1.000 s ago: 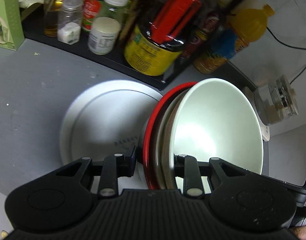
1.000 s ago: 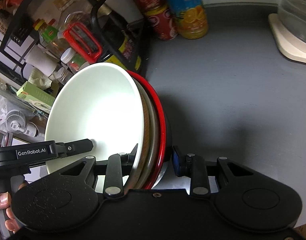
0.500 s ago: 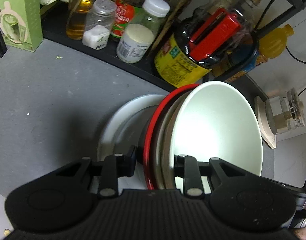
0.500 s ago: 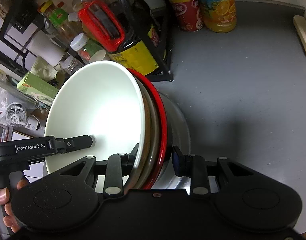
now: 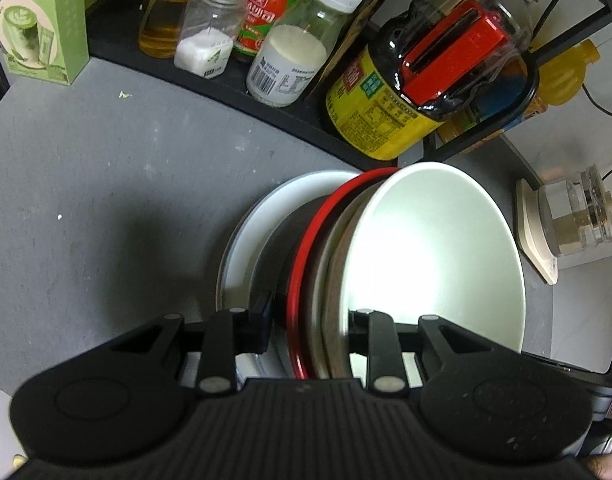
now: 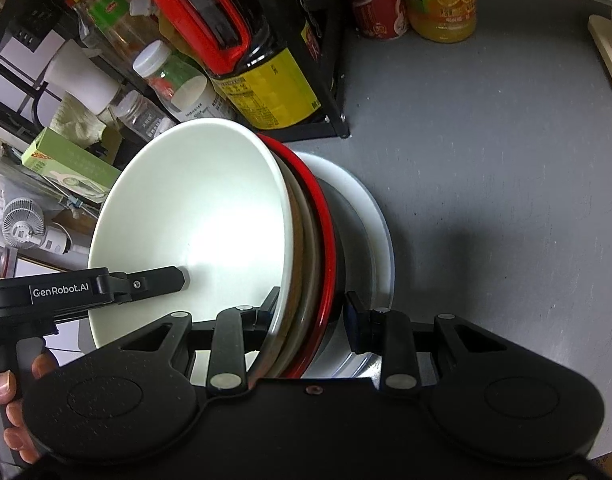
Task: Organize plates and bowls
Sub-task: 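Lower the bowl stack onto the plate stack and open the right gripper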
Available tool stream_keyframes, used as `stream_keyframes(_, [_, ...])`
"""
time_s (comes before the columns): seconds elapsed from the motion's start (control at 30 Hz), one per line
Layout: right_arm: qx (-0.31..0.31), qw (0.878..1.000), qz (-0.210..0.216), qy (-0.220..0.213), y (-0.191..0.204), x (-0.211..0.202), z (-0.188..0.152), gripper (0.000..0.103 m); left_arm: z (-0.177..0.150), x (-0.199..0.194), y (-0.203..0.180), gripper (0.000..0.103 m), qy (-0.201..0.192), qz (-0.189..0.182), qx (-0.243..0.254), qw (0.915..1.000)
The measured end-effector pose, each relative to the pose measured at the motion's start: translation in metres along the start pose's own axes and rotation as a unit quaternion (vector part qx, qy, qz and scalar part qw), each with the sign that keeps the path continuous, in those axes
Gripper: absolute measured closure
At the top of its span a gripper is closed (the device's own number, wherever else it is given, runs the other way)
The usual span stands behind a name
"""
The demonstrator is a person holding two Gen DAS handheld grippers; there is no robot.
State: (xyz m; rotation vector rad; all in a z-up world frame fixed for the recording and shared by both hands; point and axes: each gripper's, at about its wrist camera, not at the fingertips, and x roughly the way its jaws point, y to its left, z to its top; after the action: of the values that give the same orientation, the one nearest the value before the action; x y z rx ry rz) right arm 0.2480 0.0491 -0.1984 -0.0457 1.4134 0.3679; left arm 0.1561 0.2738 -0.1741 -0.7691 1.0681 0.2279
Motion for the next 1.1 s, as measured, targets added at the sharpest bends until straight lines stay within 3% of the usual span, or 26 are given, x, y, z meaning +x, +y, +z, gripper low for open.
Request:
stream_keyframes(0.33, [0.004,1.000,0.006,-0.001,-0.003,0.004,-0.004,0.067,0.000,0.000,-0.001,0.074,-0.006,-0.010,0.004,0.9999])
stream_keyframes(0.47, [0.003,1.000,0.013,-0.008,-0.005,0.003,-0.007,0.064,0.000,0.000,-0.006,0.073,-0.010,-0.007,0.027,0.9996])
stream_keyframes(0.53, [0.007,1.000,0.012,-0.010,-0.005,0.002,-0.008,0.060,-0.001,-0.002,-0.009,0.072,-0.015,-0.001,0.042,0.9990])
stream_keyframes(0.6, [0.012,1.000,0.013,-0.013,-0.005,-0.001,-0.010,0.048,-0.001,-0.003,-0.009,0.071,-0.015,0.000,0.040,0.9991])
stream_keyframes(0.67, [0.008,1.000,0.008,-0.024,-0.003,-0.006,-0.012,0.044,-0.002,-0.004,-0.009,0.065,-0.016,0.008,0.042,0.9990])
stream_keyframes(0.8, [0.005,0.999,0.004,-0.045,-0.002,-0.014,-0.015,0.025,-0.002,-0.009,-0.010,0.053,-0.016,0.018,0.055,0.9982])
stream_keyframes(0.93, [0.003,0.998,-0.003,-0.065,-0.003,-0.024,-0.017,0.019,-0.001,-0.020,-0.013,0.040,-0.034,0.021,0.070,0.9967])
stream_keyframes(1.0, [0.002,0.997,-0.009,-0.076,-0.002,-0.031,-0.019,0.007,-0.001,-0.025,-0.015,0.037,-0.039,0.017,0.072,0.9965])
stream_keyframes(1.1, [-0.003,0.995,-0.020,-0.094,-0.002,-0.042,-0.023,0.004,-0.003,-0.031,-0.020,0.032,-0.051,0.018,0.083,0.9951])
